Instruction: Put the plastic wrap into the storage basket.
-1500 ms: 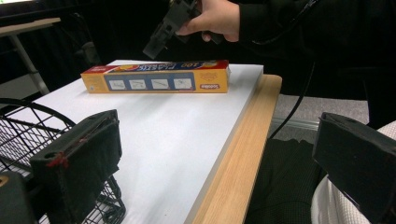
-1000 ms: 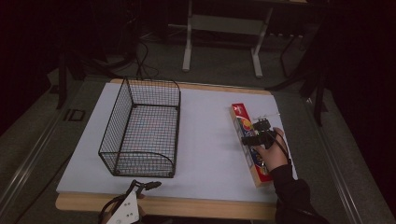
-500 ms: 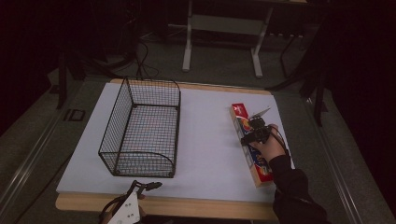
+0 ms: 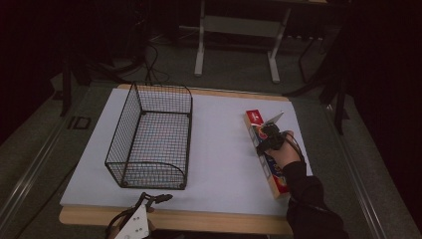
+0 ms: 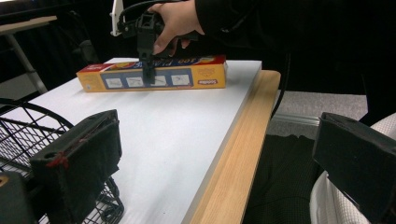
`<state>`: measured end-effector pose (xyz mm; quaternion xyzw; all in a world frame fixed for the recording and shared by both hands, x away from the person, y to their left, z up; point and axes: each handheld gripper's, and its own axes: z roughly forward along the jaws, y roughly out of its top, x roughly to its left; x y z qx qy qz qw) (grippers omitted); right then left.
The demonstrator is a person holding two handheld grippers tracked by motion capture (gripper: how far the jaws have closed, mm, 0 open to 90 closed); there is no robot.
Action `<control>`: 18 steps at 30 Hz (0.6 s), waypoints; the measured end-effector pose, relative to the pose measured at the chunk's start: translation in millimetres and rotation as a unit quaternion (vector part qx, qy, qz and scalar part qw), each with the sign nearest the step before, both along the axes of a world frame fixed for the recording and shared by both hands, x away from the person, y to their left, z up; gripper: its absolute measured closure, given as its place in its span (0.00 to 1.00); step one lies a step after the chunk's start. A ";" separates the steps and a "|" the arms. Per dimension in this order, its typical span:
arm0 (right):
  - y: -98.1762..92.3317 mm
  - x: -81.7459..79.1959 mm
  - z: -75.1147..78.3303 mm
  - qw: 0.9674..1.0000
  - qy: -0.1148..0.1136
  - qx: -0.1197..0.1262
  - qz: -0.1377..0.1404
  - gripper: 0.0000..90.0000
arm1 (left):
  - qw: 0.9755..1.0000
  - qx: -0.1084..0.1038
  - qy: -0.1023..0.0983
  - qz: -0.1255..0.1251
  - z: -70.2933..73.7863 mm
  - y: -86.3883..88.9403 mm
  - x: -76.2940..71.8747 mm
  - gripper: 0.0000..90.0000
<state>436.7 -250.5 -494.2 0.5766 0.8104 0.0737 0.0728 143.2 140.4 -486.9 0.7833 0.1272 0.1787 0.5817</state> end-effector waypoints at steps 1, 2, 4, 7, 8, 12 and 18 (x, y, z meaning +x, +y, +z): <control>-0.6 -0.5 1.3 1.000 -0.007 -0.002 -0.001 0.43 | 1.000 0.000 0.001 0.000 -0.1 -0.1 0.1 0.02; -1.2 -0.7 2.6 1.000 -0.009 -0.001 -0.003 0.43 | 1.000 0.000 0.001 0.000 -0.2 -0.2 0.3 0.02; -2.7 -1.0 6.3 1.000 -0.012 0.010 -0.004 0.43 | 1.000 0.001 0.000 0.000 -0.2 -0.4 0.2 0.02; -3.2 -2.1 12.8 1.000 -0.026 0.014 -0.003 0.43 | 1.000 0.002 0.001 0.000 -0.3 -0.5 0.5 0.02; -3.2 -2.5 15.2 0.999 -0.029 0.016 -0.002 0.43 | 1.000 0.001 0.001 0.000 -0.3 -0.7 0.6 0.02; -1.5 -4.2 25.3 0.999 -0.043 0.024 0.000 0.44 | 1.000 0.002 0.001 0.001 -0.4 -0.8 0.3 0.02; 5.6 -6.3 40.2 0.998 -0.053 0.032 0.009 0.44 | 1.000 0.002 0.001 0.000 -0.3 -0.5 0.6 0.02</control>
